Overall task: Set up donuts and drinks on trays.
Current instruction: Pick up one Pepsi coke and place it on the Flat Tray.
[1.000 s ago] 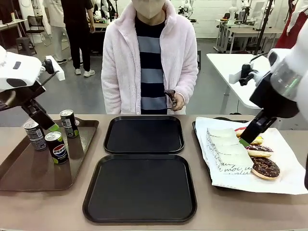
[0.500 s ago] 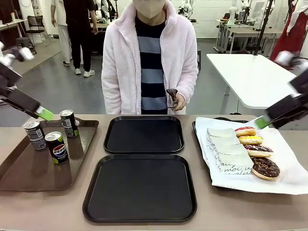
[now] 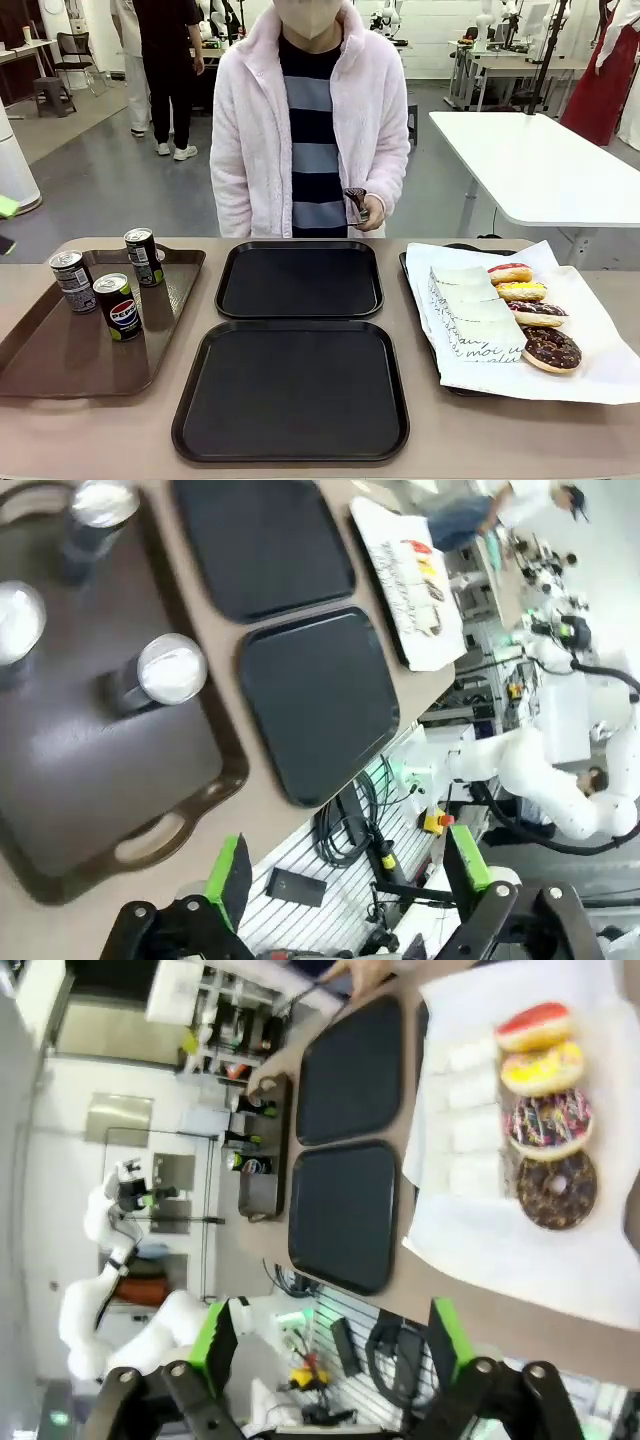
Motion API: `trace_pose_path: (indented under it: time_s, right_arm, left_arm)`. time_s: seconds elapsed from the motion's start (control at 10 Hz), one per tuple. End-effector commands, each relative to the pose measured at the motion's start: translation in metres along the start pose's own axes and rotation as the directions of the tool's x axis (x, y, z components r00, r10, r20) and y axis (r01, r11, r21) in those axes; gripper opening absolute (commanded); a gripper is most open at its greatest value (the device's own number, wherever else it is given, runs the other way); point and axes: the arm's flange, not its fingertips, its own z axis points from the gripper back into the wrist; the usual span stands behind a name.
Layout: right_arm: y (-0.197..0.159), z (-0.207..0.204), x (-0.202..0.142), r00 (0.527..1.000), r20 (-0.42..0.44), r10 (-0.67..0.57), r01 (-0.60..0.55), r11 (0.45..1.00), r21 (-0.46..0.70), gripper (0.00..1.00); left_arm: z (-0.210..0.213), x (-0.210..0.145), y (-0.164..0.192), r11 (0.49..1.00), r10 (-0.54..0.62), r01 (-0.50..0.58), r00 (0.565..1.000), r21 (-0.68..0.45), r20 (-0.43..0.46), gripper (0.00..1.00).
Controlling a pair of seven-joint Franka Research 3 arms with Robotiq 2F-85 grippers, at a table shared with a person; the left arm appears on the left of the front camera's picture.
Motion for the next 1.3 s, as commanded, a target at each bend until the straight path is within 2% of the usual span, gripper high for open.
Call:
trace_pose_path:
  time_s: [0.0,0.2,0.3,0.6,0.7,0.8,0.9,1.0,1.1,1.2]
  right_arm:
    - [-0.023,0.005,0.006,0.995,-0.069,-0.074,0.072,0.997,-0.040,1.00]
    - [-0.055,0.016,0.005,0.983,-0.101,-0.153,0.142,0.984,-0.109,1.00]
    - [-0.071,0.022,0.000,0.977,-0.103,-0.185,0.175,0.980,-0.095,1.00]
    - [-0.109,0.038,-0.010,0.959,-0.058,-0.279,0.273,0.958,-0.091,1.00]
    - [-0.112,0.043,-0.012,0.965,-0.024,-0.262,0.259,0.962,-0.084,1.00]
    - [-0.108,0.047,-0.011,0.985,0.049,-0.164,0.166,0.985,-0.051,1.00]
    - [-0.105,0.047,-0.010,0.991,0.078,-0.113,0.115,0.993,-0.015,1.00]
    - [-0.109,0.045,-0.009,0.989,0.084,-0.121,0.124,0.992,-0.027,1.00]
    - [-0.109,0.042,-0.008,0.986,0.126,-0.109,0.117,0.991,-0.058,1.00]
    - [-0.105,0.049,-0.011,0.986,0.051,-0.160,0.162,0.986,-0.041,1.00]
  left_arm:
    - [0.012,0.003,0.023,0.998,0.066,-0.066,0.998,0.009,0.010,1.00]
    - [0.026,-0.008,0.047,0.992,0.120,-0.119,0.992,-0.034,0.038,1.00]
    - [0.035,-0.015,0.060,0.989,0.147,-0.146,0.988,-0.025,0.043,1.00]
    - [0.057,-0.039,0.097,0.966,0.260,-0.258,0.963,-0.032,0.079,1.00]
    - [0.062,-0.044,0.101,0.961,0.276,-0.274,0.957,-0.026,0.095,1.00]
    - [0.063,-0.044,0.101,0.962,0.272,-0.271,0.957,-0.020,0.098,1.00]
    - [0.061,-0.042,0.100,0.964,0.267,-0.267,0.959,-0.011,0.091,1.00]
    - [0.058,-0.039,0.098,0.964,0.263,-0.264,0.961,0.003,0.087,1.00]
    - [0.060,-0.036,0.097,0.966,0.257,-0.258,0.963,0.009,0.085,1.00]
    - [0.060,-0.035,0.092,0.972,0.233,-0.235,0.969,0.013,0.087,1.00]
